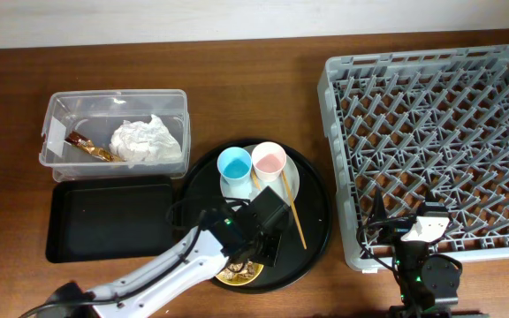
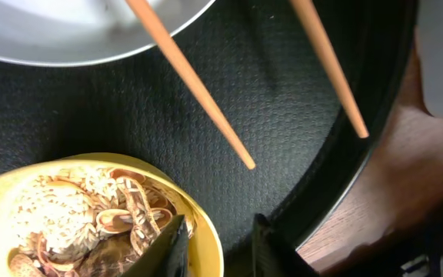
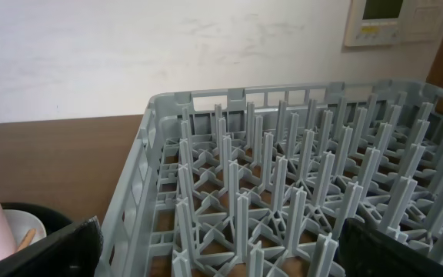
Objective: Sort waste into correct bins and load items into the dishwasher rack
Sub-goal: 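Grasp the rim of the yellow bowl with the left gripper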
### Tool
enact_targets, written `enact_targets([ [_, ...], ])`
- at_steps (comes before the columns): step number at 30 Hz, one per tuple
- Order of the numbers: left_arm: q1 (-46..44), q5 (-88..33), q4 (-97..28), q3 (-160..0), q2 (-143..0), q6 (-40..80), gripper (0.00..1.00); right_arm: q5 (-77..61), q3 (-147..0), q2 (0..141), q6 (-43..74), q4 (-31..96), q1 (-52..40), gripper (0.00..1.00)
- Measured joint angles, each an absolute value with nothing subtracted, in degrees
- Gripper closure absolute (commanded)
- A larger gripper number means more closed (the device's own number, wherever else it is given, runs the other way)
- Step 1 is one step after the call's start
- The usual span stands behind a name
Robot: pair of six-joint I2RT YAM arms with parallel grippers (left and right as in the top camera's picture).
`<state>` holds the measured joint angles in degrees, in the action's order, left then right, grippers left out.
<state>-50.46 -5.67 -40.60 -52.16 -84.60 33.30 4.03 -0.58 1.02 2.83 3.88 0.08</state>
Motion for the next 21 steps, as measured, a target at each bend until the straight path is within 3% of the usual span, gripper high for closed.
enact_targets([
  [21, -50.5, -5.1, -41.1, -52.1, -87.6, 33.5, 0.75, 4.0, -0.6, 1.0, 2.8, 3.9, 0.1, 0.01],
])
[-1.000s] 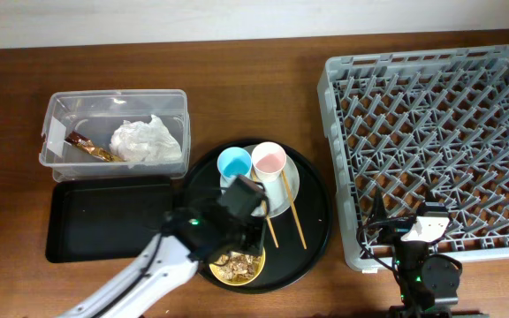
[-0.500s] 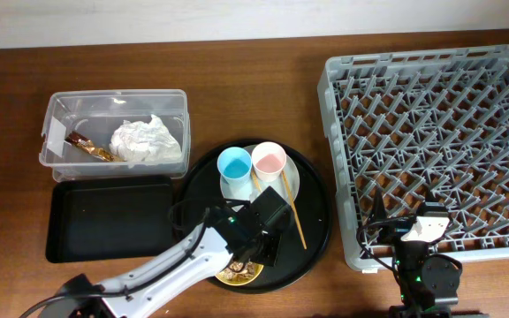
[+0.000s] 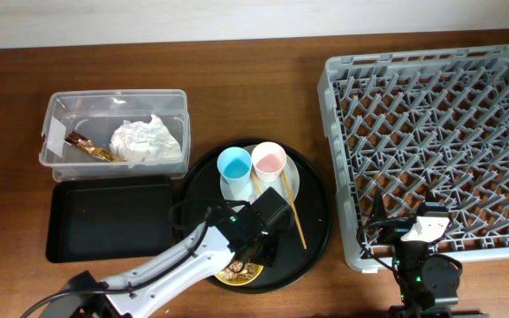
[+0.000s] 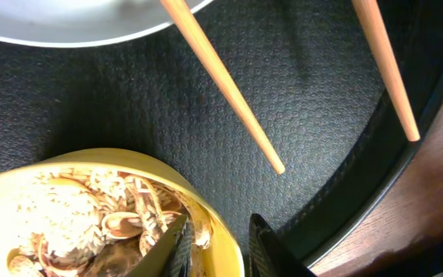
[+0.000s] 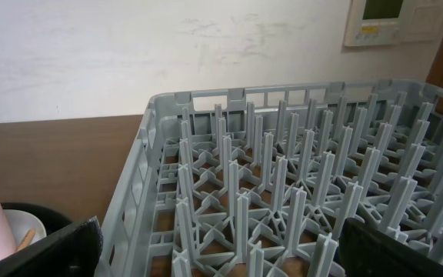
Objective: Sort waste into correct bins and load items into the dishwasher rack
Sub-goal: 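Grasp the rim of the yellow bowl with the left gripper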
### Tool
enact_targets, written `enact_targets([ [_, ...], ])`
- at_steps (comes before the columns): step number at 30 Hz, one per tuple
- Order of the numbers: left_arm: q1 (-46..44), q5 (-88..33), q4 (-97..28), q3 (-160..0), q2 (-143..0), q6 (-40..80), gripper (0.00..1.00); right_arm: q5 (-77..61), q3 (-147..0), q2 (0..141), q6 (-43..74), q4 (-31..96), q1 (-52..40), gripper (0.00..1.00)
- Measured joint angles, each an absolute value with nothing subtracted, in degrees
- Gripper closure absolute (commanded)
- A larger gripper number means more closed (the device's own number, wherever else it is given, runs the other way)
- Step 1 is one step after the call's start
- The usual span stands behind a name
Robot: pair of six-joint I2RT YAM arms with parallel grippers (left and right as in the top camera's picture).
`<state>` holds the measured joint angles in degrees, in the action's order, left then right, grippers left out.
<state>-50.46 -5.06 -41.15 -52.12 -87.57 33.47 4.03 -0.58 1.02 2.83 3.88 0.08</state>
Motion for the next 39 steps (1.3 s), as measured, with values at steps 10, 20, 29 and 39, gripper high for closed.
enact_targets([
  [10, -50.5, -1.2, -41.1, -51.1, -87.6, 33.5, 0.75, 4.0, -0.6, 1.0, 2.8, 3.9, 0.1, 0.01],
  [20, -50.5, 4.2, -43.3, -51.1, -87.6, 33.7, 0.92, 4.0, -0.6, 1.0, 2.8, 3.9, 0.1, 0.01],
  [29, -50.5, 4.6, -43.7, -51.1, -87.6, 33.6, 1.0, 4.0, -0.6, 1.0, 2.8, 3.9, 0.1, 0.01],
  [39, -50.5, 5.8, -48.7, -53.4, -87.5, 33.5, 1.0, 4.0, -0.6, 1.0, 2.8, 3.9, 0.1, 0.01],
])
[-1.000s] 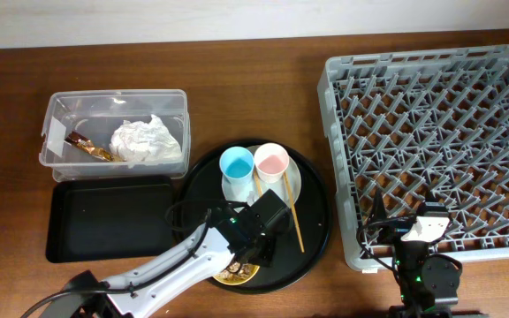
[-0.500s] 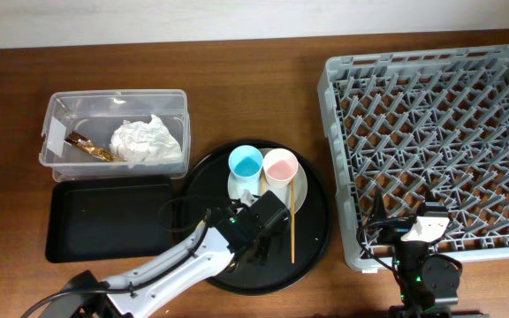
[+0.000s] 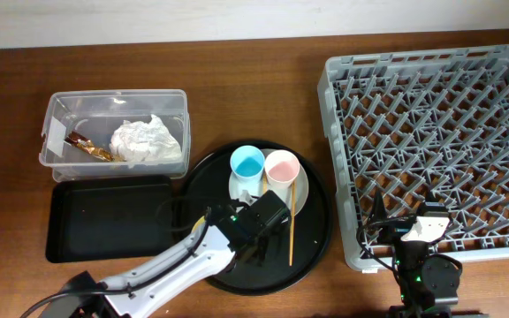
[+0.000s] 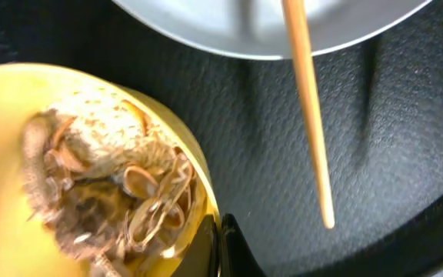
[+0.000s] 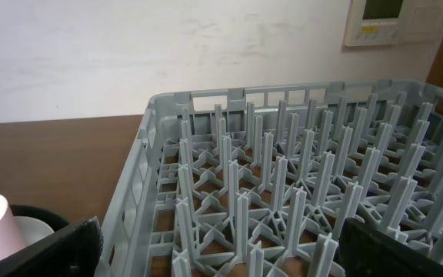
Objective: Sort waste into correct bins and load items into the dishwasher rack
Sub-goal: 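Grasp the rim of the yellow bowl with the left gripper, then tip the yellow bowl over the black tray to dump the food scraps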
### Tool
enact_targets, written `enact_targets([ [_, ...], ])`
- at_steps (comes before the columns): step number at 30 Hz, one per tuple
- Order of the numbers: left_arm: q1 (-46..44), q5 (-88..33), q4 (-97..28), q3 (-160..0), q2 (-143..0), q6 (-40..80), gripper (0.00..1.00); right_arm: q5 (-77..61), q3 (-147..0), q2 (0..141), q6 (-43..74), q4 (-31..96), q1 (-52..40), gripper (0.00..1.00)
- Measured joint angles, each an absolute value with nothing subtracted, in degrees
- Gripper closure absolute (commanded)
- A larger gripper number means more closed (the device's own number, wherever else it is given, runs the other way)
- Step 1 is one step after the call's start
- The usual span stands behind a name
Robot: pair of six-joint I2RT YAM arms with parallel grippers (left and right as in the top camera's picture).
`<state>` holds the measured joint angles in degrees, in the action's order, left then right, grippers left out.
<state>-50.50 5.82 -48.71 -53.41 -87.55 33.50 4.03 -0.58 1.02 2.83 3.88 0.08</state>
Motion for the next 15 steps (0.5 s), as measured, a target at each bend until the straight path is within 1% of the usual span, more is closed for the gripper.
enact_targets([
  [6, -50.5, 9.6, -58.5, -62.6, -86.5, 33.0, 1.0, 4.0, -0.6, 1.0, 2.8, 3.9, 0.1, 0.01],
  [9, -49.0, 11.4, -63.3, -67.7, -84.8, 32.5, 1.0, 4.0, -0.6, 1.0, 2.8, 3.9, 0.1, 0.01],
  [12, -44.8, 12.4, -66.9, -71.0, -83.4, 31.2, 1.0, 4.0, -0.6, 1.0, 2.8, 3.9, 0.1, 0.01],
  [15, -38.1, 11.9, -68.2, -71.8, -81.6, 29.0, 1.0, 4.0, -0.6, 1.0, 2.8, 3.9, 0.1, 0.01],
])
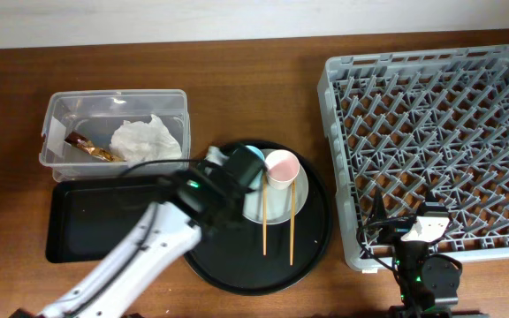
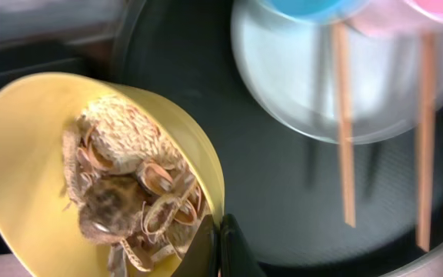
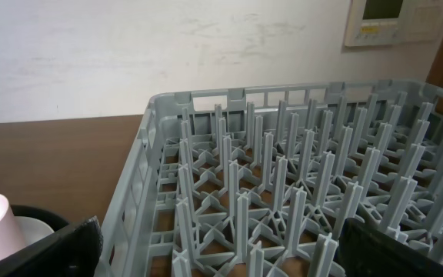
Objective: Sort waste into correct bins and load items into the dishwasher rack
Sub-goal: 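Tip the yellow bowl over the black tray to dump the food scraps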
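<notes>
In the left wrist view my left gripper is shut on the rim of a yellow bowl full of food scraps. It holds the bowl above the left part of the round black tray. In the overhead view the left arm hides the bowl. On the tray stands a grey plate with a blue cup and a pink cup, and two chopsticks lie there. My right gripper hangs open at the front of the grey dishwasher rack, holding nothing.
A clear bin at the back left holds a crumpled tissue and a wrapper. A black rectangular tray lies in front of it, left of the round tray. The rack fills the right side.
My left gripper, still shut on the bowl, has gone from the front middle of the round tray to its left side and higher. Both chopsticks show now. The right arm has not moved.
First my left gripper stood open around the bowl's rim at the front of the round tray, then closer on it. By 0.5 s ago it was shut on the rim and the plate with cups sat further right. Now the bowl hangs over the tray's left side.
</notes>
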### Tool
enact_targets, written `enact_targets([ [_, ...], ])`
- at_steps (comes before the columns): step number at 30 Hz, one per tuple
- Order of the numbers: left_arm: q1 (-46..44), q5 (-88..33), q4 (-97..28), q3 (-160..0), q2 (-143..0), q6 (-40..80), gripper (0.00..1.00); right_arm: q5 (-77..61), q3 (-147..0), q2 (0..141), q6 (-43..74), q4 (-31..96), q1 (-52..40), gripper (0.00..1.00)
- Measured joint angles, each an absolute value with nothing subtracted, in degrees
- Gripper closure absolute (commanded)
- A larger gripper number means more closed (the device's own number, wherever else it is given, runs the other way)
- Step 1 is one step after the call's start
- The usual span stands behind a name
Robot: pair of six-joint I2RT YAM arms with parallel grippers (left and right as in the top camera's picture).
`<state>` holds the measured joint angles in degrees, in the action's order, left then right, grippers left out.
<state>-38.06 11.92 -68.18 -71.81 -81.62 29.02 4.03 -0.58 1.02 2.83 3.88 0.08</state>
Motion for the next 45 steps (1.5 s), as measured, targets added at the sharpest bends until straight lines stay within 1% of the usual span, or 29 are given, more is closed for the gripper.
enact_targets([
  [1, -36.1, 11.8, -68.6, -71.8, -81.2, 28.3, 1.0, 4.0, -0.6, 1.0, 2.8, 3.9, 0.1, 0.01],
  [6, -17.6, 5.9, -69.0, -71.8, -79.5, 23.7, 1.0, 4.0, -0.6, 1.0, 2.8, 3.9, 0.1, 0.01],
  [11, -1.6, -1.1, -66.8, -71.8, -79.2, 20.3, 1.0, 4.1, -0.6, 1.0, 2.8, 3.9, 0.1, 0.02],
  [19, 22.3, -24.6, -59.6, -68.5, -78.7, 11.4, 1.0, 4.0, -0.6, 1.0, 2.8, 3.9, 0.1, 0.01],
  [24, 35.5, -41.8, -53.3, -61.8, -78.4, 5.4, 1.0, 4.0, -0.6, 1.0, 2.8, 3.9, 0.1, 0.01],
  [26, 39.4, -47.5, -50.0, -59.0, -78.4, 4.2, 1.0, 4.1, -0.6, 1.0, 2.9, 3.9, 0.1, 0.01],
  [28, 45.1, -56.6, -45.1, -54.1, -78.4, 2.9, 1.0, 4.0, -0.6, 1.0, 2.9, 3.9, 0.1, 0.02],
  [30, 49.1, -64.1, -41.6, -50.4, -78.3, 2.3, 1.0, 4.0, -0.6, 1.0, 2.8, 3.9, 0.1, 0.01],
  [34, 54.5, -72.0, -38.0, -46.1, -78.4, 2.1, 1.0, 4.0, -0.6, 1.0, 2.9, 3.9, 0.1, 0.01],
  [45, 55.0, -83.9, -34.6, -45.2, -78.4, 1.7, 1.0, 4.0, -0.6, 1.0, 2.9, 3.9, 0.1, 0.01],
])
